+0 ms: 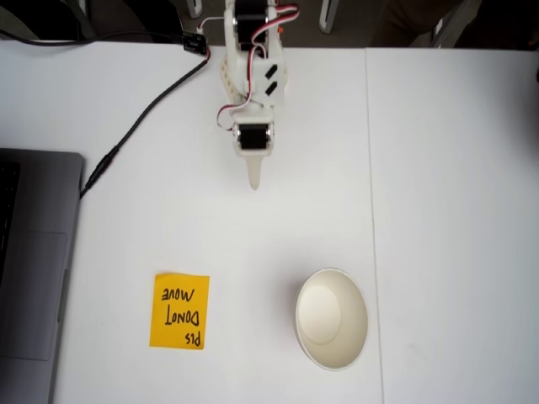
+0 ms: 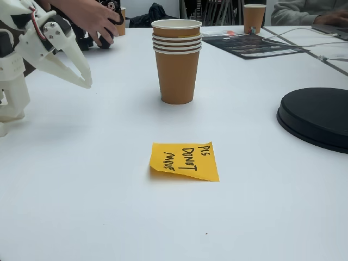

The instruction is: Pickup cup and make a pile of cup.

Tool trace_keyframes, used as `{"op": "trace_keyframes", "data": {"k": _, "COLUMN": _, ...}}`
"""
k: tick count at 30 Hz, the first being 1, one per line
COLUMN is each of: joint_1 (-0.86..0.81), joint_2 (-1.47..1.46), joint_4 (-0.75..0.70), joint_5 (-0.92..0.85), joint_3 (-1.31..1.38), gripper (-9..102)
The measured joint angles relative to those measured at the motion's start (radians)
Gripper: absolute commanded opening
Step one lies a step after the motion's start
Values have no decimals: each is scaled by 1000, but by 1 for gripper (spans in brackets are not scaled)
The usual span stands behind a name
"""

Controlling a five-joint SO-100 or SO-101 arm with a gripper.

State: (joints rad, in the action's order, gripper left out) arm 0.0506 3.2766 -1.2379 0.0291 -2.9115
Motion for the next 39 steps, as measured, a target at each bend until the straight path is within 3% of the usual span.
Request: {"op": "trace_keyframes", "data": {"k": 39, "joint_1": -11, "joint_2": 0, "joint_4": 0, "joint_5": 0, "joint_3": -8, "gripper": -7}}
